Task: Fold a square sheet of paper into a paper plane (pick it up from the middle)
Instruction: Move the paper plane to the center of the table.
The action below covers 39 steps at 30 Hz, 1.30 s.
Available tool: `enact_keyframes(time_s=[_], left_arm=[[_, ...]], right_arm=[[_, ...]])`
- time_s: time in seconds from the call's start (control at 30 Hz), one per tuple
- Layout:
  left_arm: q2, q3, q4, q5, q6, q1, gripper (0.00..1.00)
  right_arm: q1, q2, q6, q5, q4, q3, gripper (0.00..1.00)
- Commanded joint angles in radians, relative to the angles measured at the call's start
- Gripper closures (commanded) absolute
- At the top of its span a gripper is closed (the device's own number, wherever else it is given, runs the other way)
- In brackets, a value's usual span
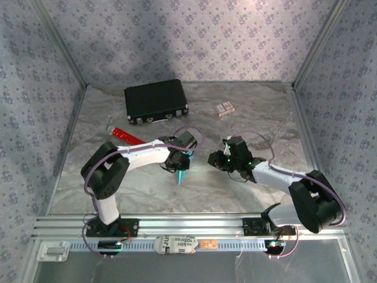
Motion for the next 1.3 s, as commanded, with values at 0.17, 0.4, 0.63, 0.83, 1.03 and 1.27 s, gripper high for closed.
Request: enact_keyframes(time_s=[0.17, 0.4, 0.63, 0.83, 1.03, 1.27], left_arm=[[0.018, 0.012, -0.019, 0.009, 0.012, -0.008, 0.80], [0.041, 0.013, -0.015, 0.009, 0.012, -0.011, 0.80], [0.079, 0.001, -0.027, -0.013, 0.000, -0.017, 0.79], [0.091, -0.010, -0.022, -0.019, -0.021, -0.021, 0.75], [0.105, -0.008, -0.027, -0.033, -0.049, -0.025, 0.65], [0.131, 0.036, -0.081, -0.092, -0.092, -0.051, 0.61]], right_arm=[[-0.006, -0.004, 0.002, 0.009, -0.017, -0.012, 0.81], [-0.005, -0.004, 0.003, 0.009, -0.019, -0.012, 0.81], [-0.007, -0.011, -0.001, 0.009, -0.025, -0.014, 0.81], [-0.012, -0.023, -0.008, 0.009, -0.038, -0.015, 0.81], [-0.017, -0.045, -0.013, 0.012, -0.047, -0.022, 0.81], [-0.037, -0.092, -0.023, 0.009, -0.067, -0.045, 0.81]])
